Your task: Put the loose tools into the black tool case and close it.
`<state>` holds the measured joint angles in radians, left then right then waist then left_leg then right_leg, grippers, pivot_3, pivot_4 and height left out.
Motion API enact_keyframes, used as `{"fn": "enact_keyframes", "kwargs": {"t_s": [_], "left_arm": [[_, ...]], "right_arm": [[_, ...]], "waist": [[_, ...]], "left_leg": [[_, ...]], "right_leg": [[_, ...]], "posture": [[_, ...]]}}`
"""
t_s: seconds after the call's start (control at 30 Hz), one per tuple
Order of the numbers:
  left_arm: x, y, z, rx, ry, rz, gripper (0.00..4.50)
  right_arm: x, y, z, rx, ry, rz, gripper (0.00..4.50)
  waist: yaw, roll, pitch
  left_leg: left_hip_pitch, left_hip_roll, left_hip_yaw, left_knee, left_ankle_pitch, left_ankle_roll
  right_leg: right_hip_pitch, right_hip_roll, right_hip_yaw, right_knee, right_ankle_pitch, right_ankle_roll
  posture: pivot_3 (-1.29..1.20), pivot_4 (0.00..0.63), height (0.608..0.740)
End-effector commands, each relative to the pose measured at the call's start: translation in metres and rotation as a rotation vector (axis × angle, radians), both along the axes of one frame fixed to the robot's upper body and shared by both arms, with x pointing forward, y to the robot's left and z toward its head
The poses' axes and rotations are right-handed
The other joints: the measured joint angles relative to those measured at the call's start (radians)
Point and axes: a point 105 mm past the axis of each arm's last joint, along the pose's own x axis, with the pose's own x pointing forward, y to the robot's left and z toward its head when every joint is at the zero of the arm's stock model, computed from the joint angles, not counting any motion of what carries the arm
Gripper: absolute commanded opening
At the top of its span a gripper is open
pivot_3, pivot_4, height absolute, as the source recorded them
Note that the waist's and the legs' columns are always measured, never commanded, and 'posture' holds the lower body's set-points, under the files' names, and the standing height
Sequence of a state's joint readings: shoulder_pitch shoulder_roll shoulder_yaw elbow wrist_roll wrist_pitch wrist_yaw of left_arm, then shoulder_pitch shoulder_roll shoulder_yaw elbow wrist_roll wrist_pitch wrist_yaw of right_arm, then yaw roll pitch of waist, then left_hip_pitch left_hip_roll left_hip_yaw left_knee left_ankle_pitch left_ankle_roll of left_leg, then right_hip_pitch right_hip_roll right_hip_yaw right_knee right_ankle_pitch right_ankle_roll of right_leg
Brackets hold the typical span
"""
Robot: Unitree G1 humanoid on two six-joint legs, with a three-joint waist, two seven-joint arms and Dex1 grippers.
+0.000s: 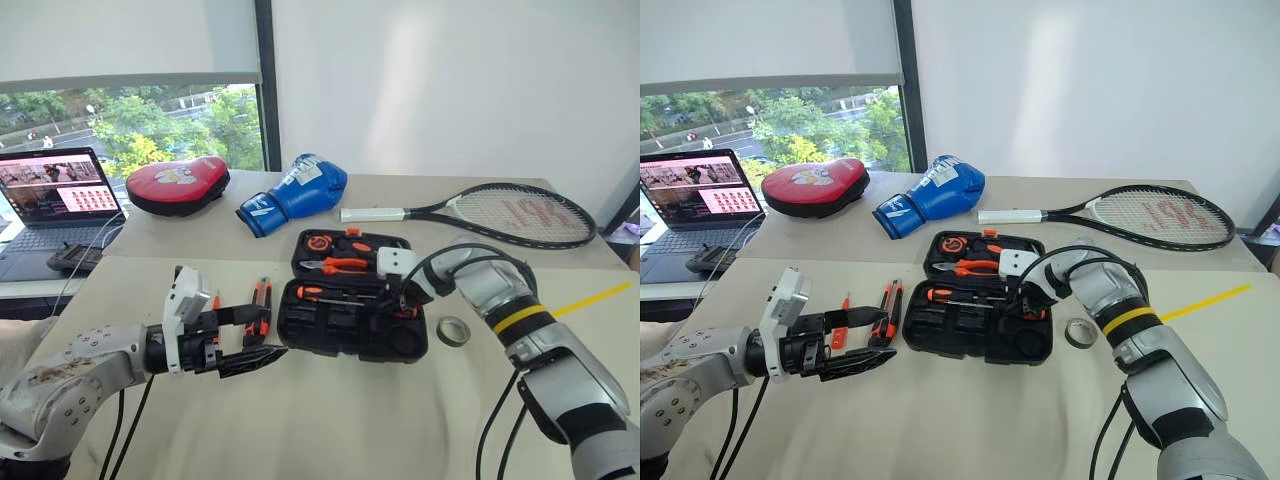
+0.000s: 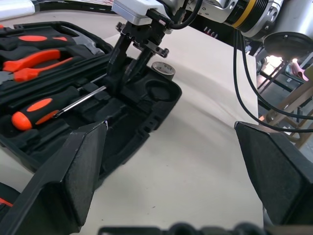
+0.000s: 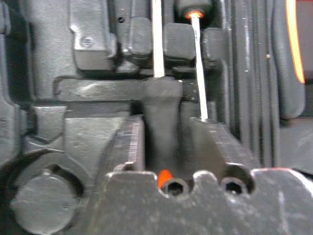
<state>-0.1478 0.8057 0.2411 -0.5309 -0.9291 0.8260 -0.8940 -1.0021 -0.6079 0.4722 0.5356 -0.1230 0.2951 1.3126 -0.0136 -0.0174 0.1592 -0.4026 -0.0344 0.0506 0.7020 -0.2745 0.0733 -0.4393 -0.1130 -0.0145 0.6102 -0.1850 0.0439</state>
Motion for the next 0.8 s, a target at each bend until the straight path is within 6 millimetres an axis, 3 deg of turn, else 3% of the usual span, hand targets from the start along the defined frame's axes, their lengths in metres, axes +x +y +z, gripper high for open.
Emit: {"fn": "enact_keyframes", "kwargs": {"t_s": [0.03, 0.13, 0.23, 0.37, 0.4, 0.57, 0.63, 0.67, 0.8], "left_arm": [[0.0, -0.002, 0.009, -0.001, -0.059, -0.002, 4.5], [0.001, -0.001, 0.009, -0.003, -0.063, 0.01, 4.5], [0.001, -0.001, 0.009, -0.012, -0.062, 0.022, 4.5], [0.004, -0.001, 0.008, -0.02, -0.065, 0.042, 4.5], [0.004, -0.001, 0.009, -0.022, -0.067, 0.046, 4.5], [0.009, 0.003, 0.007, -0.035, -0.061, 0.084, 4.5], [0.011, 0.004, 0.006, -0.034, -0.059, 0.089, 4.5], [0.012, 0.004, 0.006, -0.032, -0.059, 0.091, 4.5], [0.014, 0.004, 0.005, -0.03, -0.059, 0.096, 4.5]], "right_arm": [[-0.014, 0.007, 0.019, 0.093, 0.023, 0.04, 2.21], [-0.032, 0.01, 0.044, 0.195, 0.011, 0.08, 2.21], [-0.035, 0.015, 0.07, 0.414, -0.033, -0.008, 1.53], [-0.041, 0.009, 0.07, 0.561, -0.114, -0.122, 0.12], [-0.043, 0.009, 0.07, 0.602, -0.121, -0.157, 0.05], [-0.034, 0.005, 0.035, 0.661, -0.285, -0.442, 0.05], [-0.034, 0.017, 0.01, 0.638, -0.291, -0.512, 0.05], [-0.034, 0.02, -0.012, 0.564, -0.27, -0.532, 0.05], [-0.041, 0.021, -0.065, 0.377, -0.202, -0.548, 0.05]], "waist": [[0.0, 0.0, 0.0], [0.004, 0.0, 0.0], [0.002, 0.0, 0.0], [0.004, 0.0, 0.0], [0.004, 0.0, 0.0], [0.004, 0.0, 0.0], [0.002, 0.0, 0.0], [0.0, 0.0, 0.0], [-0.004, -0.001, -0.001]], "left_leg": [[0.0, 0.0, 0.0, 0.0, 0.0, 0.0], [-0.002, 0.0, 0.0, -0.001, 0.001, -0.001], [-0.002, 0.001, 0.0, -0.003, 0.001, -0.001], [-0.001, 0.001, 0.0, -0.003, 0.001, -0.001], [-0.001, 0.001, 0.0, -0.003, 0.001, -0.001], [-0.001, 0.001, -0.001, -0.004, 0.002, -0.003], [-0.001, 0.0, -0.001, -0.005, 0.003, -0.004], [-0.001, 0.0, -0.001, -0.005, 0.003, -0.005], [0.005, 0.0, 0.001, -0.006, 0.004, -0.006]], "right_leg": [[0.0, 0.0, 0.0, 0.0, 0.0, 0.0], [-0.002, 0.0, 0.0, 0.0, 0.0, 0.0], [-0.003, 0.0, 0.0, 0.0, 0.0, 0.0], [-0.002, -0.001, 0.0, 0.0, 0.0, 0.0], [-0.002, -0.001, 0.0, 0.0, 0.0, -0.001], [-0.003, -0.002, 0.001, 0.001, -0.001, -0.001], [-0.004, -0.001, 0.001, 0.002, -0.001, -0.001], [-0.004, -0.001, 0.001, 0.002, -0.001, -0.001], [-0.001, 0.002, 0.001, 0.003, -0.001, -0.003]], "posture": [[0.0, 0.15, 0.74], [0.0, 0.15, 0.74], [0.0, 0.15, 0.74], [0.0, 0.15, 0.74], [0.0, 0.15, 0.74], [0.0, 0.15, 0.74], [0.0, 0.15, 0.74], [0.0, 0.15, 0.74], [0.0, 0.15, 0.74]]}}
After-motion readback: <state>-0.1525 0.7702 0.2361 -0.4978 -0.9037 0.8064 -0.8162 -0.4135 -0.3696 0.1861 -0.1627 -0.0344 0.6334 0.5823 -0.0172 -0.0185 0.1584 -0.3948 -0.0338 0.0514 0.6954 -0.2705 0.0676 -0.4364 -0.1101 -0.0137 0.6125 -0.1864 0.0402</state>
